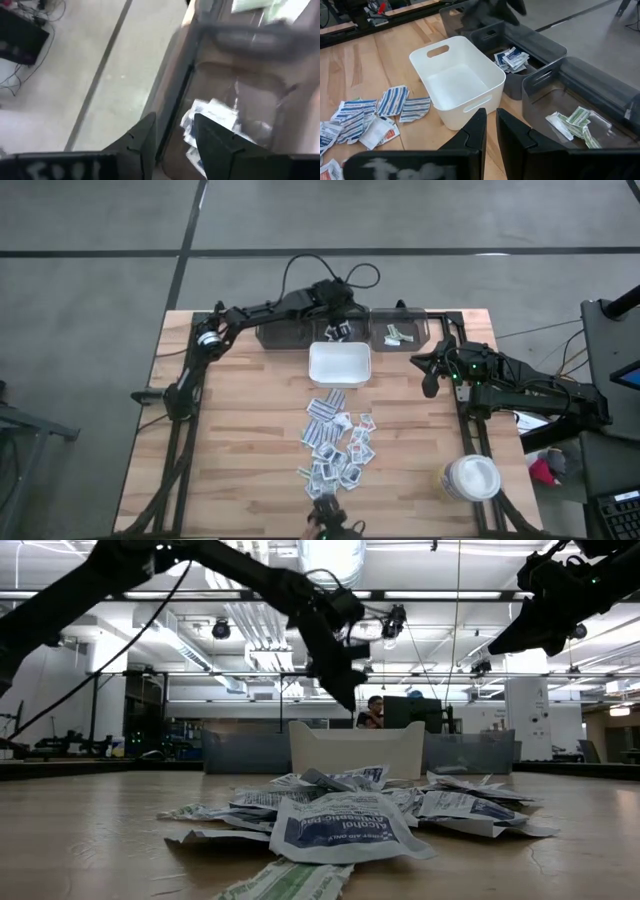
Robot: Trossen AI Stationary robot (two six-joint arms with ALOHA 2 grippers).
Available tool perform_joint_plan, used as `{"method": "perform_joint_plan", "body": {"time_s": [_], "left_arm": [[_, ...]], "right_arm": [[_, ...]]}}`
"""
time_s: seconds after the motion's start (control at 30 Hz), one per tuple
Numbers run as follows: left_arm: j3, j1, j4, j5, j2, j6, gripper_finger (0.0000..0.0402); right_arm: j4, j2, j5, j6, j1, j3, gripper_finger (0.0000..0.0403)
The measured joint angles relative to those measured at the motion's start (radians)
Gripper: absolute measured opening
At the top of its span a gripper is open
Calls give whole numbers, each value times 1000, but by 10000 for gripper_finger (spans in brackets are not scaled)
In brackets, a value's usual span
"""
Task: Pick & Place First Aid Supplies
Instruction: Put the blue alcohol pad into the middle gray bin
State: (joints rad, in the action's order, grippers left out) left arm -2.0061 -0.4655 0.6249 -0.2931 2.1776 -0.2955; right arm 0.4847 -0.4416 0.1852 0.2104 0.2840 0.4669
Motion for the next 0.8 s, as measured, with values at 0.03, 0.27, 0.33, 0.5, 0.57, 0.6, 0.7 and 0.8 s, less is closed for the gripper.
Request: {"method": "perform_joint_plan", "body": {"time_s": [0.03, 0.27, 0.33, 0.5, 0.57, 0.6, 0.7, 0.8], "left_arm": [[-7, 8, 24, 0, -10, 17, 132], [-18, 90, 191, 6, -109, 211, 131], [-18, 123, 234, 6, -130, 267, 131], [-18, 224, 326, 8, -158, 365, 131], [-18, 268, 357, 8, -163, 402, 131], [-18, 290, 371, 8, -163, 421, 131], [-15, 355, 395, 8, -163, 487, 131], [-6, 415, 396, 8, -163, 538, 131]], "right_arm": [[0, 0, 0, 0, 0, 0, 38], [0, -1, -1, 0, 0, -2, 38], [0, -1, -1, 0, 0, -3, 38], [0, 0, -1, 0, 0, -3, 38], [0, 0, -1, 0, 0, -3, 38], [0, 0, -1, 0, 0, -3, 38], [0, 0, -1, 0, 0, -3, 38], [0, 0, -1, 0, 0, -3, 38]]}}
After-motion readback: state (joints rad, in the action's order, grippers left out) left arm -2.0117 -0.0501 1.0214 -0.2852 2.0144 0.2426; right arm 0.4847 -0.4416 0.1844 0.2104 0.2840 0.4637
